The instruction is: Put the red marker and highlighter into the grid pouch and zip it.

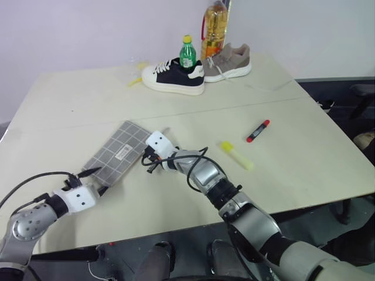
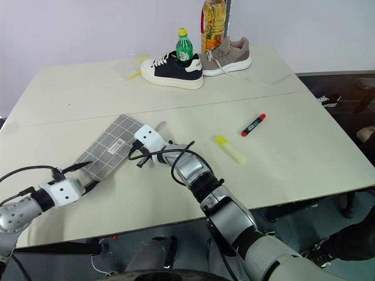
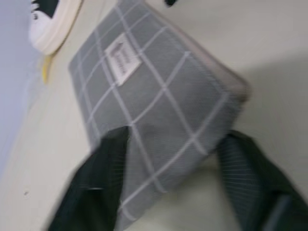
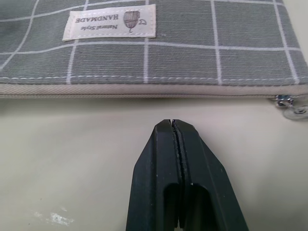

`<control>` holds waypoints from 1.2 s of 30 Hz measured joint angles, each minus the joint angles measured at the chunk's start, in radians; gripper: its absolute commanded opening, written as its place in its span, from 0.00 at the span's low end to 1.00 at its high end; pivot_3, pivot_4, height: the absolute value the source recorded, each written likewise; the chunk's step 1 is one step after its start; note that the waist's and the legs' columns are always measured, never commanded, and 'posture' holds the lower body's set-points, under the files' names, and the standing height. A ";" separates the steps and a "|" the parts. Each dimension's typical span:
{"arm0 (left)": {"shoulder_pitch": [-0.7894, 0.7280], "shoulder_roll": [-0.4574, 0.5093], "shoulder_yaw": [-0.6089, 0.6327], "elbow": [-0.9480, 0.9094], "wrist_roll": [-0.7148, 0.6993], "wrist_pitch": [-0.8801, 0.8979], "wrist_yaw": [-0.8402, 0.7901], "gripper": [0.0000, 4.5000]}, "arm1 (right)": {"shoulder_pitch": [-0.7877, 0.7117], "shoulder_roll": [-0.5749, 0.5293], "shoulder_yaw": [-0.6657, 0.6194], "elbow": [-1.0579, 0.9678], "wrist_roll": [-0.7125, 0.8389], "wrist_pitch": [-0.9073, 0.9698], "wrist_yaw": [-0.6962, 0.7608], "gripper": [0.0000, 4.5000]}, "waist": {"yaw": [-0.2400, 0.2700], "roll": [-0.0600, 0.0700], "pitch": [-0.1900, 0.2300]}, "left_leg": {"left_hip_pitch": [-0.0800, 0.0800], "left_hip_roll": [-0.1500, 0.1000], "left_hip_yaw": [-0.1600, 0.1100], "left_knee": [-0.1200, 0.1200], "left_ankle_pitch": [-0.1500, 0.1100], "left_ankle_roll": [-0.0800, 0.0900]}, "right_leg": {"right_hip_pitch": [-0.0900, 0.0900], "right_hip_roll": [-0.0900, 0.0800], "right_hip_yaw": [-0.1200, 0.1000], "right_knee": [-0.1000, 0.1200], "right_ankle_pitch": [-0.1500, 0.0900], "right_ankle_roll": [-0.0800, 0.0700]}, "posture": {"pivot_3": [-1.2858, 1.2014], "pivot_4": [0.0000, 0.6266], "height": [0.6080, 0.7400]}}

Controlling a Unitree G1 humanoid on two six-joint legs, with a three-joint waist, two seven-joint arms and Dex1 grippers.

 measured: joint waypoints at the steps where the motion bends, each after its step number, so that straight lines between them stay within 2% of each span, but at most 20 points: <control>1: 0.000 -0.001 -0.007 0.007 0.000 -0.003 -0.001 0.16 | 0.000 0.000 0.001 0.000 0.000 -0.001 0.001 0.00 | -0.001 0.000 0.000 | 0.000 0.000 0.000 0.000 0.000 0.000 | 0.000 0.000 0.000 0.000 0.000 0.000 | 0.52 0.24 1.00; 2: -0.005 0.000 -0.003 0.006 -0.005 -0.007 0.003 0.06 | 0.000 0.000 0.002 -0.001 -0.001 -0.001 0.002 0.00 | 0.000 0.000 0.000 | 0.000 0.000 0.000 0.000 0.000 0.000 | 0.000 0.000 0.000 0.000 0.000 0.000 | 0.52 0.24 1.00; 3: -0.009 0.001 0.005 0.006 -0.011 -0.006 0.004 0.01 | 0.000 0.000 0.004 -0.001 -0.001 -0.002 0.003 0.00 | 0.000 0.001 0.000 | 0.000 0.000 0.000 0.000 0.000 0.000 | 0.000 0.000 0.000 0.000 0.000 0.000 | 0.52 0.24 1.00; 8: -0.006 -0.027 0.002 -0.017 -0.042 0.018 0.005 0.01 | 0.002 -0.001 0.008 -0.025 -0.003 -0.016 0.012 0.00 | -0.002 0.001 0.001 | -0.001 0.000 0.000 0.000 0.000 0.000 | -0.001 0.000 0.000 0.000 0.000 0.000 | 0.52 0.24 1.00; 13: 0.017 -0.074 -0.002 -0.092 -0.044 0.053 0.011 0.01 | 0.037 -0.008 -0.011 -0.135 0.000 -0.019 0.028 0.00 | -0.002 0.000 0.000 | -0.002 0.000 0.000 0.000 0.000 0.000 | -0.001 0.000 0.000 0.000 0.000 0.000 | 0.52 0.24 1.00; 18: 0.056 -0.117 -0.006 -0.200 -0.060 0.112 0.019 0.01 | 0.101 -0.086 -0.019 -0.259 0.000 -0.017 0.061 0.00 | 0.000 0.000 0.000 | -0.002 0.000 0.000 0.000 0.000 0.000 | -0.001 -0.001 0.000 -0.001 0.000 0.000 | 0.52 0.24 1.00; 22: 0.093 -0.129 -0.023 -0.291 -0.070 0.152 0.003 0.01 | 0.130 -0.165 -0.073 -0.347 0.013 -0.015 0.097 0.00 | -0.001 -0.001 0.000 | -0.002 0.000 0.000 0.000 0.000 0.000 | -0.001 -0.001 0.000 -0.001 0.000 0.000 | 0.52 0.24 1.00; 25: 0.113 -0.129 -0.039 -0.315 -0.070 0.173 -0.017 0.01 | 0.137 -0.174 -0.109 -0.384 0.039 0.000 0.118 0.00 | -0.006 -0.002 0.000 | -0.002 0.001 0.000 -0.001 0.000 0.000 | -0.002 -0.001 0.000 -0.001 0.000 0.000 | 0.52 0.24 1.00; 29: 0.117 -0.129 -0.040 -0.331 -0.070 0.180 -0.036 0.01 | 0.126 -0.173 -0.075 -0.349 0.005 0.003 0.112 0.00 | -0.003 -0.001 0.000 | -0.002 0.001 0.000 -0.001 0.000 0.000 | -0.002 -0.001 0.000 -0.001 -0.001 -0.001 | 0.52 0.24 1.00; 34: 0.119 -0.130 -0.048 -0.337 -0.075 0.200 -0.051 0.01 | 0.112 -0.125 -0.051 -0.210 -0.029 0.012 0.079 0.00 | -0.002 -0.001 0.000 | -0.002 0.001 0.001 -0.001 0.000 0.000 | -0.002 0.000 0.000 -0.001 -0.001 -0.001 | 0.52 0.24 1.00; 36: 0.120 -0.131 -0.050 -0.341 -0.095 0.212 -0.060 0.15 | 0.092 -0.112 -0.058 -0.188 -0.029 0.029 0.071 0.00 | -0.002 -0.001 0.000 | -0.002 0.001 0.000 -0.001 0.000 0.000 | -0.002 0.000 0.000 -0.001 -0.001 -0.001 | 0.52 0.24 1.00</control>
